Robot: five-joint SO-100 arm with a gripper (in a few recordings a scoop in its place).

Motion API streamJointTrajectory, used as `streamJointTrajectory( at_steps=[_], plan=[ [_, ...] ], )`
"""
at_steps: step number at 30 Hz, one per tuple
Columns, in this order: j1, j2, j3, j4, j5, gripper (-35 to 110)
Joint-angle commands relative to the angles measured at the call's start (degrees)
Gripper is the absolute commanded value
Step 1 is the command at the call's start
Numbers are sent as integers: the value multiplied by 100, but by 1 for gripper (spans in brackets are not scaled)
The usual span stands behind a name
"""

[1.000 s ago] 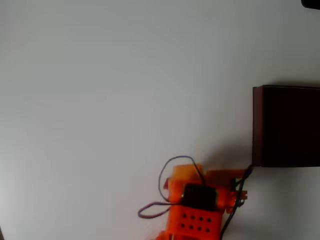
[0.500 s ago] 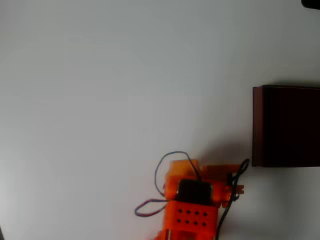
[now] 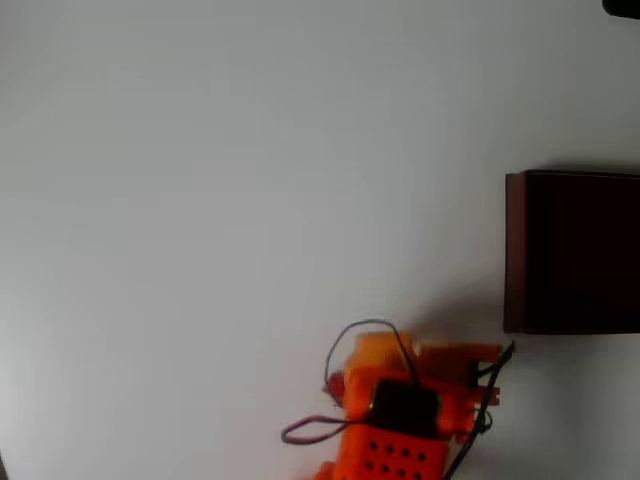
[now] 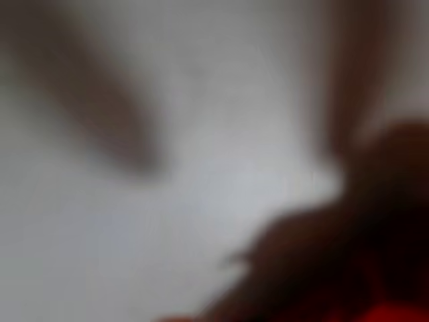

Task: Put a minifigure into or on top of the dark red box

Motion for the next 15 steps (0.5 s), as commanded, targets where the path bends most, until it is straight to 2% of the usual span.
streamJointTrajectory(
  at_steps=[1, 9, 13, 15],
  plan=[
    [220, 290, -105, 299, -97, 12],
    [-44, 343, -914, 1626, 281, 13],
    [-220, 316, -949, 1898, 554, 13],
    [-352, 404, -747, 1661, 668, 13]
  ],
)
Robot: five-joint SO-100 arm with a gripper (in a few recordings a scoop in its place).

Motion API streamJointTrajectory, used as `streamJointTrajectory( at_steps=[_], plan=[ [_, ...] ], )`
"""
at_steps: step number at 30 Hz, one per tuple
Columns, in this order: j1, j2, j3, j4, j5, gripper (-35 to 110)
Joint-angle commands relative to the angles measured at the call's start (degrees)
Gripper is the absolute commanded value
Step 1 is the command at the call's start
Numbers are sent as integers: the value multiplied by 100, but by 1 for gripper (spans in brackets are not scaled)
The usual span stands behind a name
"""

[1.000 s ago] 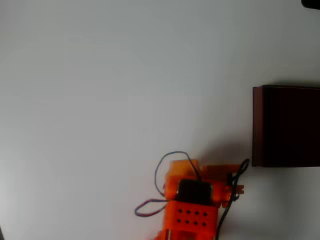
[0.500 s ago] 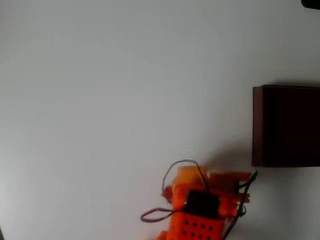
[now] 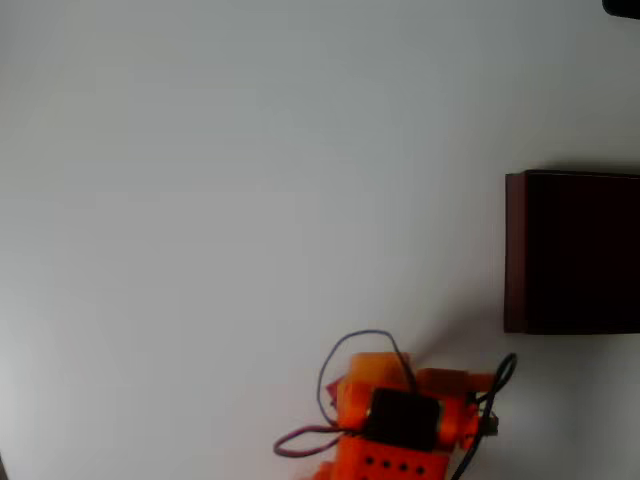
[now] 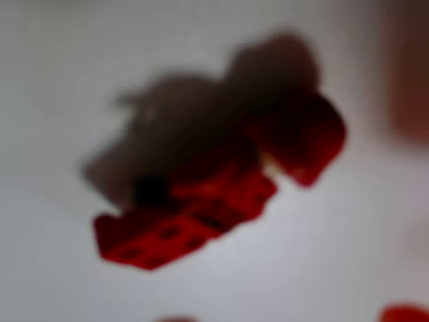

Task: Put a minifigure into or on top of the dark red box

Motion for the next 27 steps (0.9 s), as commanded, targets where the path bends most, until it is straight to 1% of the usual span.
streamJointTrajectory(
  at_steps=[1, 7, 12, 15, 19, 21, 25, 27],
  plan=[
    [-229, 176, 97, -141, 325, 13],
    [-967, -88, 396, -729, 976, 13],
    [-1002, -79, 738, -1187, 984, 13],
    [-1055, -44, 923, -1450, 932, 13],
    [-940, 237, 1187, -1600, 396, 14],
    [-879, 580, 1547, -1854, 114, 15],
    [-1055, 1318, 2057, -1951, 404, 15],
    [-888, 1222, 2004, -2004, 220, 15]
  ],
)
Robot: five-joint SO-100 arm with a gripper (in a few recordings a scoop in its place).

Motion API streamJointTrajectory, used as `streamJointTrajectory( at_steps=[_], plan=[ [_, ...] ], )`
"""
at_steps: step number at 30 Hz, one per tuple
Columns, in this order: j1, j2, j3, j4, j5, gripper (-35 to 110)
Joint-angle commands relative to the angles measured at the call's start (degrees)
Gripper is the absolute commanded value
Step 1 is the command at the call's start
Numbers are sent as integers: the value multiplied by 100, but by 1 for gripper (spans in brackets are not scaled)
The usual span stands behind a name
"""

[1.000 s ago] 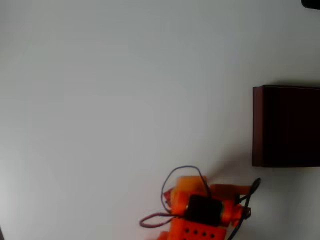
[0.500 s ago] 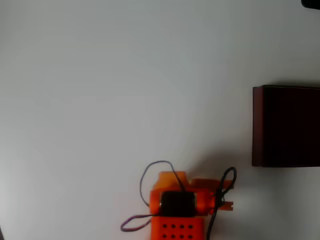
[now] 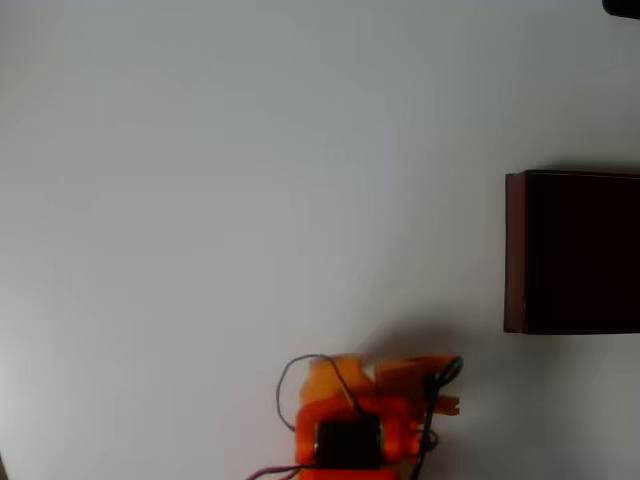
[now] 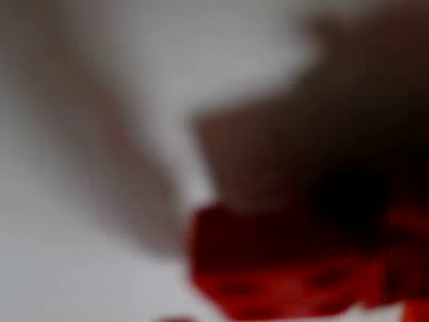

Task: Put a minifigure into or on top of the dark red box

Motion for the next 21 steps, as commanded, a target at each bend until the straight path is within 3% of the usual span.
streamJointTrajectory(
  at_steps=[1, 4, 14, 21],
  plan=[
    [220, 176, 44, -70, -26, 15],
    [264, 229, 185, -422, 0, 15],
    [1257, 26, 281, -967, -2408, 16],
    [1767, -352, -510, -149, -3850, 17]
  ],
)
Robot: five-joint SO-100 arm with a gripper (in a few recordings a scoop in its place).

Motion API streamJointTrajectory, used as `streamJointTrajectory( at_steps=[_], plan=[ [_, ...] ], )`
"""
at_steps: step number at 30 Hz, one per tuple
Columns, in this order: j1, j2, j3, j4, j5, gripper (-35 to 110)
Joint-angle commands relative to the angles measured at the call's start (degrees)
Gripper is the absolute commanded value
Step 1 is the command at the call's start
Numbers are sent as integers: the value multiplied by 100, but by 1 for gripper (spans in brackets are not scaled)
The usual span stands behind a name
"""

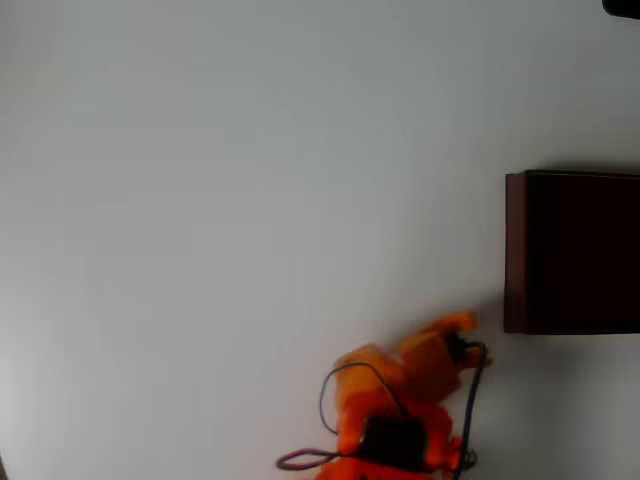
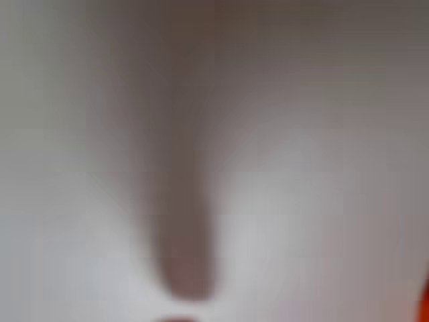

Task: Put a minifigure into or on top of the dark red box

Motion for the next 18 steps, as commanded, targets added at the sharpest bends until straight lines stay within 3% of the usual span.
streamJointTrajectory(
  at_steps=[1, 6, 8, 12, 18],
  plan=[
    [237, -70, -738, 870, -413, 17],
    [-211, -1002, -2522, 3243, 668, 17],
    [-185, -1433, -3164, 3709, 422, 17],
    [237, -1336, -2777, 3313, -536, 17],
    [563, 967, -422, 1854, -1143, 17]
  ],
)
